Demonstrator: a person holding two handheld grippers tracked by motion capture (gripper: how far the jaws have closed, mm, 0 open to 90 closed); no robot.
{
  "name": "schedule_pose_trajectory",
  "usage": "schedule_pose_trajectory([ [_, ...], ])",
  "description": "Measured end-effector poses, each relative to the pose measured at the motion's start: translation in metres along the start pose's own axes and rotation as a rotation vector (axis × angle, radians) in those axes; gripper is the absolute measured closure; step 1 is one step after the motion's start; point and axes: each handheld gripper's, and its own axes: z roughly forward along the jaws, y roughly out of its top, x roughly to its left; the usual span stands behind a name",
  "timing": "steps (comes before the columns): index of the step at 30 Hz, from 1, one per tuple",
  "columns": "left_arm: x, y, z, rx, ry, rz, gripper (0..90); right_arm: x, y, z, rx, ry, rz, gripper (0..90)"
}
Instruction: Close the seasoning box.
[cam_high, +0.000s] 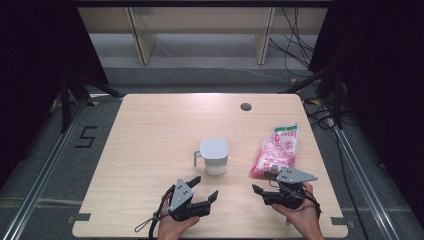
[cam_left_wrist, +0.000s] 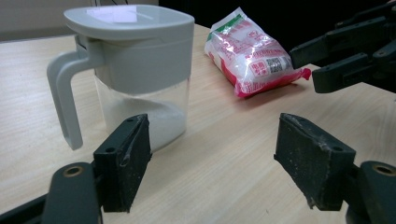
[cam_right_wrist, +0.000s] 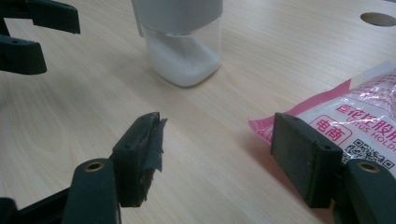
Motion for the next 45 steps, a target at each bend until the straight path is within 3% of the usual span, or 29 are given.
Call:
schedule_pose_trajectory([
  [1, -0.001, -0.001, -0.001, 0.011, 0.004, 0.005, 25.9, 0.002, 0.000, -0.001, 0.006, -0.007, 0.023, 34.5],
  [2, -0.002, -0.002, 0.000, 0.014, -0.001, 0.008, 26.0, 0.002, -0.001, 0.000, 0.000, -0.012, 0.010, 34.5],
  [3, -0.004, -0.003, 0.001, 0.021, -0.008, 0.011, 26.1, 0.005, -0.001, -0.001, 0.018, -0.005, 0.040, 34.5],
  [5, -0.009, -0.006, 0.001, 0.036, -0.007, 0.014, 26.4, 0.003, -0.001, -0.001, -0.001, -0.008, -0.013, 34.3],
  [6, -0.011, -0.007, 0.001, 0.045, -0.009, 0.022, 26.4, 0.006, -0.001, -0.001, 0.011, -0.002, 0.005, 34.2],
  [7, -0.013, -0.009, 0.002, 0.042, -0.017, 0.021, 26.3, 0.005, -0.002, 0.000, 0.007, 0.026, -0.017, 34.0],
  [8, -0.015, -0.010, 0.001, 0.062, -0.011, 0.028, 26.2, 0.009, -0.003, -0.002, 0.024, 0.009, 0.010, 33.8],
  [14, -0.023, -0.021, -0.001, 0.077, -0.030, 0.022, 25.9, 0.013, -0.012, -0.002, 0.075, 0.045, -0.036, 33.0],
  [17, -0.025, -0.022, -0.003, 0.072, -0.050, 0.060, 25.8, 0.016, -0.015, -0.004, 0.088, 0.064, -0.047, 32.9],
  [18, -0.027, -0.024, -0.003, 0.070, -0.046, 0.032, 25.8, 0.018, -0.016, -0.005, 0.086, 0.055, -0.043, 32.8],
  [20, -0.028, -0.026, -0.004, 0.076, -0.047, 0.052, 25.9, 0.018, -0.018, -0.006, 0.091, 0.061, -0.052, 32.7],
  [21, -0.030, -0.027, -0.004, 0.073, -0.042, 0.031, 25.8, 0.019, -0.019, -0.006, 0.095, 0.062, -0.044, 32.6],
  [22, -0.029, -0.027, -0.004, 0.093, -0.047, 0.057, 25.8, 0.020, -0.019, -0.007, 0.099, 0.061, -0.038, 32.6],
  [24, -0.031, -0.030, -0.003, 0.097, -0.039, 0.015, 25.8, 0.020, -0.020, -0.007, 0.106, 0.067, -0.053, 32.7],
  [25, -0.030, -0.030, -0.003, 0.099, -0.050, 0.044, 25.8, 0.020, -0.021, -0.007, 0.111, 0.062, -0.053, 32.7],
  [26, -0.031, -0.031, -0.001, 0.078, -0.057, 0.031, 25.8, 0.020, -0.021, -0.007, 0.112, 0.061, -0.053, 32.7],
  [27, -0.030, -0.031, -0.002, 0.094, -0.055, 0.041, 25.8, 0.020, -0.021, -0.007, 0.113, 0.060, -0.055, 32.7],
  [30, -0.032, -0.033, -0.002, 0.090, -0.044, -0.004, 25.8, 0.019, -0.021, -0.007, 0.110, 0.056, -0.054, 32.7],
  [31, -0.029, -0.033, -0.004, 0.122, -0.033, 0.033, 25.8, 0.018, -0.021, -0.007, 0.113, 0.056, -0.057, 32.7],
  [34, -0.029, -0.032, -0.003, 0.104, -0.046, 0.027, 25.8, 0.018, -0.022, -0.006, 0.111, 0.074, -0.052, 32.7],
  [35, -0.031, -0.033, -0.003, 0.104, -0.037, -0.002, 25.8, 0.019, -0.022, -0.006, 0.113, 0.055, -0.060, 32.7],
  [37, -0.029, -0.032, -0.004, 0.104, -0.042, 0.029, 25.8, 0.021, -0.022, -0.006, 0.124, 0.058, -0.041, 32.7],
  [38, -0.029, -0.033, -0.004, 0.098, -0.042, 0.020, 25.8, 0.019, -0.021, -0.006, 0.126, 0.062, -0.062, 32.7],
  [42, -0.028, -0.033, -0.004, 0.104, -0.037, 0.026, 25.8, 0.020, -0.022, -0.006, 0.125, 0.059, -0.061, 32.7],
  [43, -0.030, -0.034, -0.003, 0.096, -0.029, -0.023, 25.8, 0.019, -0.022, -0.006, 0.126, 0.060, -0.060, 32.7],
  [45, -0.027, -0.033, -0.005, 0.124, -0.026, 0.031, 25.8, 0.019, -0.022, -0.005, 0.126, 0.065, -0.064, 32.7],
])
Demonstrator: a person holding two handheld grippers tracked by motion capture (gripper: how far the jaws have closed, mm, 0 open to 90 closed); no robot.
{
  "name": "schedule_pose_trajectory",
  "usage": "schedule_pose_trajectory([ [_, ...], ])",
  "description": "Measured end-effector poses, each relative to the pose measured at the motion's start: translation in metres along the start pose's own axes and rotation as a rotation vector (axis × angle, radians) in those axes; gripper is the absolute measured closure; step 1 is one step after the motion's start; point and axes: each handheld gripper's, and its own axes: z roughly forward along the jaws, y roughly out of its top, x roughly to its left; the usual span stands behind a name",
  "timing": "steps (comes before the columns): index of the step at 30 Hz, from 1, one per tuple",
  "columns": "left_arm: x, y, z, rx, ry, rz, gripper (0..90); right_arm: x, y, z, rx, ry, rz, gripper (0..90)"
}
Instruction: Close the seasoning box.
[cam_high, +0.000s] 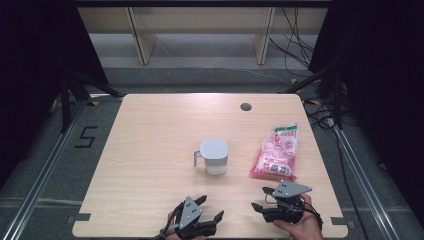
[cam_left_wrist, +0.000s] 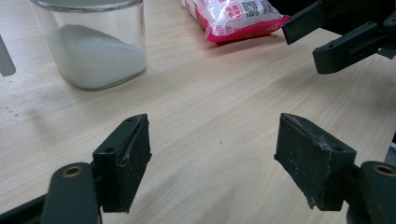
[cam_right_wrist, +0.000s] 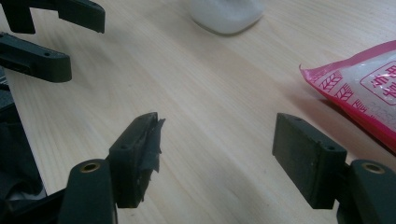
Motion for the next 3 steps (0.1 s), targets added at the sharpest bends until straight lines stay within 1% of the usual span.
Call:
schedule_pose_trajectory([
  [1, -0.0003, -0.0005, 0.0006, -0.009, -0.003, -0.017, 25.8, -0.0001, 0.0000, 0.0001, -0.001, -0.001, 0.001, 32.7],
  [2, 0.0020, -0.0002, -0.0003, -0.002, 0.007, -0.002, 25.8, -0.0003, 0.0000, 0.0001, -0.001, -0.001, 0.001, 32.7],
  [3, 0.0030, 0.0000, -0.0005, -0.009, 0.011, -0.016, 25.8, -0.0003, 0.0000, 0.0001, 0.000, -0.001, 0.001, 32.7],
])
